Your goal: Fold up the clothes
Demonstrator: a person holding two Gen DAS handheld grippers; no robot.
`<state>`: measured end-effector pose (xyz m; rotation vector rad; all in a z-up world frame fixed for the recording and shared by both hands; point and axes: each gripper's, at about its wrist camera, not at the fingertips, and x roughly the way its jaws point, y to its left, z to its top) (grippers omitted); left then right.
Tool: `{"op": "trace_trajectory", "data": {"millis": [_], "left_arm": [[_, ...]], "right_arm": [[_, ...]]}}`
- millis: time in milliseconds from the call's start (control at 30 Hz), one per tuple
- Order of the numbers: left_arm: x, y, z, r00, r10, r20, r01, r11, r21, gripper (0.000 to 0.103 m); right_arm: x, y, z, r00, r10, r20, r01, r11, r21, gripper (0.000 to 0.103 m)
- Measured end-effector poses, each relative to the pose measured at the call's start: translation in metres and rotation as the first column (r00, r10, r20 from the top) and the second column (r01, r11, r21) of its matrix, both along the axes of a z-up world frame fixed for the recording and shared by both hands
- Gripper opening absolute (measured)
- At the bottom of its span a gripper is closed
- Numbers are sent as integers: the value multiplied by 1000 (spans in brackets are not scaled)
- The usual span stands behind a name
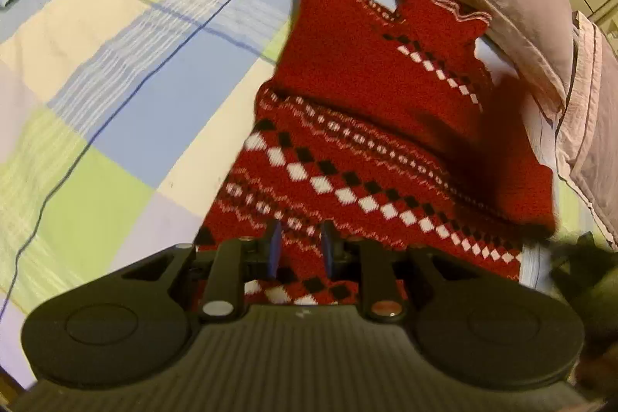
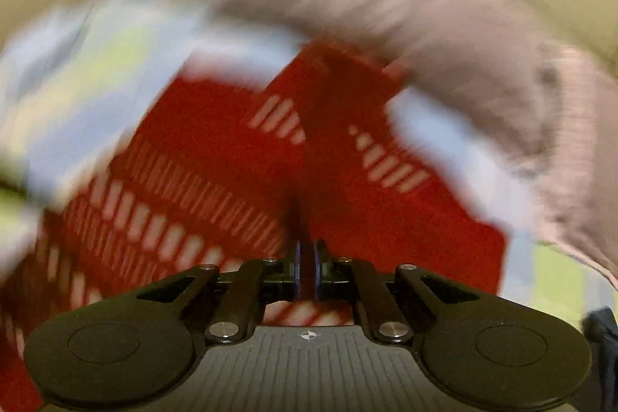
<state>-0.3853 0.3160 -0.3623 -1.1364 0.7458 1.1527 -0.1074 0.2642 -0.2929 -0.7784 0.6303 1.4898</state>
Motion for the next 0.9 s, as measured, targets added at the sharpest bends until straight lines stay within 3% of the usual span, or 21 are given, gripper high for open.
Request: {"op": "trace_trajectory", "data": {"millis": [133,267,333,400,500,600,667,700,767,800,833,900], "left_arm": [[-5,-5,-6,998,36,45,-35,999,-20,22],[8,2,-21,988,64,137,-60,998,-37,27],[16,12,-28,980,87,177,-83,996,-34,31],[24,23,-34,970,111,216,-107,994,-31,35],[36,42,-43,963,128,238,-130,991,-7,40],[46,64,-50,967,122,225,-131,991,22,43],[52,79,-54,969,119,217,-131,991,41,43],[57,85,-58,970,103,221,-115,993,40,42],[70,92,-65,978,38,207,-45,999,30,25],[76,93,-62,982,-5,189,-4,999,46,4],[81,95,-58,984,-48,169,37,997,66,4],[77,96,-27,987,-96,130,69,978,199,4]], "right_arm": [[6,-23,-28,998,-54,-28,51,993,-107,3],[11,-45,-56,993,-110,-49,98,972,-214,3],[44,-51,-58,962,-249,-108,219,947,-236,3],[88,-54,-57,892,-416,-179,365,894,-259,3],[147,-66,-56,712,-632,-305,554,773,-308,3],[186,-80,-58,529,-751,-396,654,658,-374,3],[194,-88,-60,462,-785,-413,686,611,-395,4],[194,-88,-61,451,-793,-408,693,600,-399,4],[187,-86,-64,457,-800,-388,698,593,-401,4],[183,-85,-66,466,-800,-377,697,595,-400,4],[180,-84,-67,475,-800,-366,696,596,-399,4],[173,-81,-68,497,-796,-346,693,604,-393,4]]}}
